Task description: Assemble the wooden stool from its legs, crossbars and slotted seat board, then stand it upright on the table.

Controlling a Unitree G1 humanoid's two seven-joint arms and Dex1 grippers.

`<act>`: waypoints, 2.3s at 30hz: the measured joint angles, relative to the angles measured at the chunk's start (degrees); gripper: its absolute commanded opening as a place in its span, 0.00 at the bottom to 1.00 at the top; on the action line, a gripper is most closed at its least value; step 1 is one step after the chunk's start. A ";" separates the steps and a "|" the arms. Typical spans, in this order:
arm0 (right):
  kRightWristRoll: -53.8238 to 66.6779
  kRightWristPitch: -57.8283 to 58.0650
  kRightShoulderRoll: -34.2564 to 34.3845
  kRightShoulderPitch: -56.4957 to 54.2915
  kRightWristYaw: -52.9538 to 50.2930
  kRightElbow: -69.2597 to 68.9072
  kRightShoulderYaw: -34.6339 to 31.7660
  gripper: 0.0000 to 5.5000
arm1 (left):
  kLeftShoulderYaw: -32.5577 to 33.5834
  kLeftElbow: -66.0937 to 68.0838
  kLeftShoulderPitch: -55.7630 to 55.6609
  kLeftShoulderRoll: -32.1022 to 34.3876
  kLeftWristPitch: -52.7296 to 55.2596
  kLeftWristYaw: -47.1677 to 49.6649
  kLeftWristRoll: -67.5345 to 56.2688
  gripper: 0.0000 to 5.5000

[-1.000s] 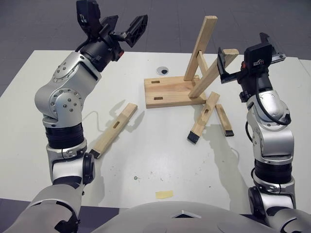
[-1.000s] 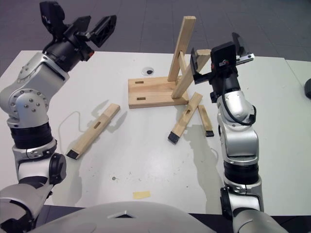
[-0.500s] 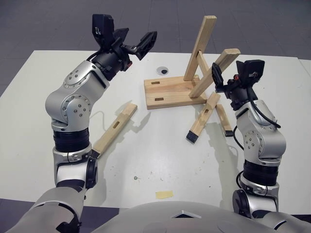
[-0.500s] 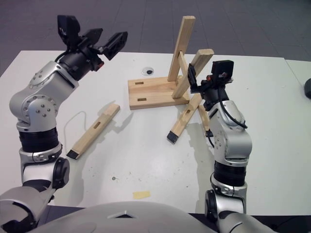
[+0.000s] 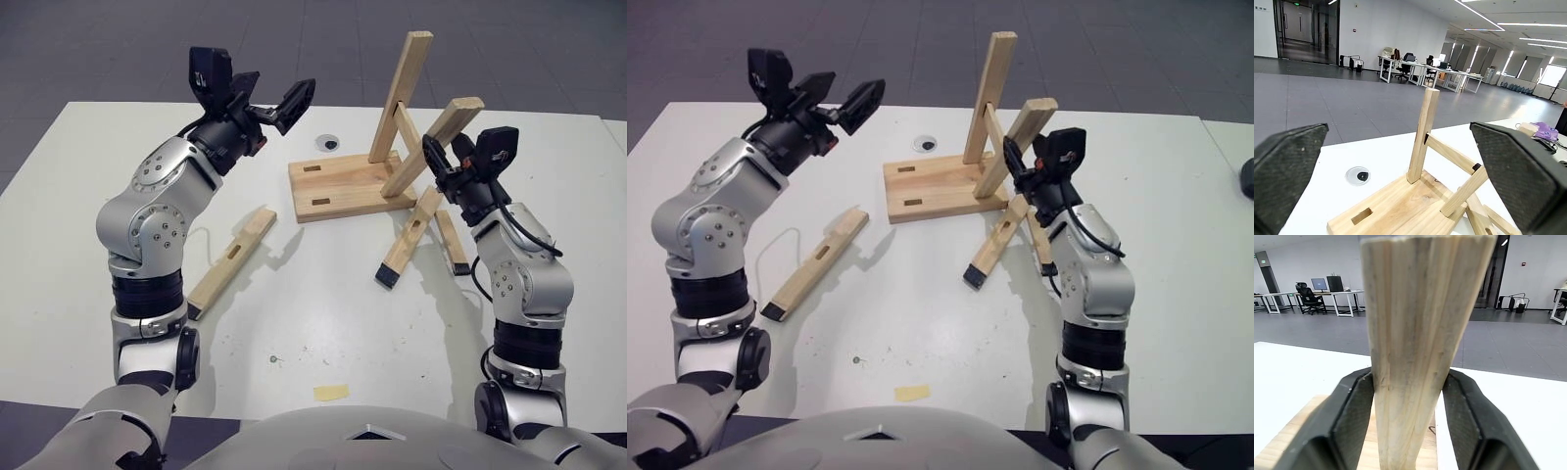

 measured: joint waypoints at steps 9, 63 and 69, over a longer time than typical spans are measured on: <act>8.75 -1.91 -5.67 4.71 13.94 -0.53 -1.97 0.38 | -0.36 -0.60 -0.11 0.14 0.90 -1.86 0.98 0.98; 16.58 -12.55 -1.73 -2.05 -10.64 -4.22 -18.04 0.98 | 8.14 -1.10 1.23 -1.19 -0.07 2.46 3.94 0.98; 10.85 -8.92 -3.01 11.21 -7.89 -0.76 -14.32 0.98 | 6.55 -1.28 6.63 1.55 -5.15 6.34 14.70 0.98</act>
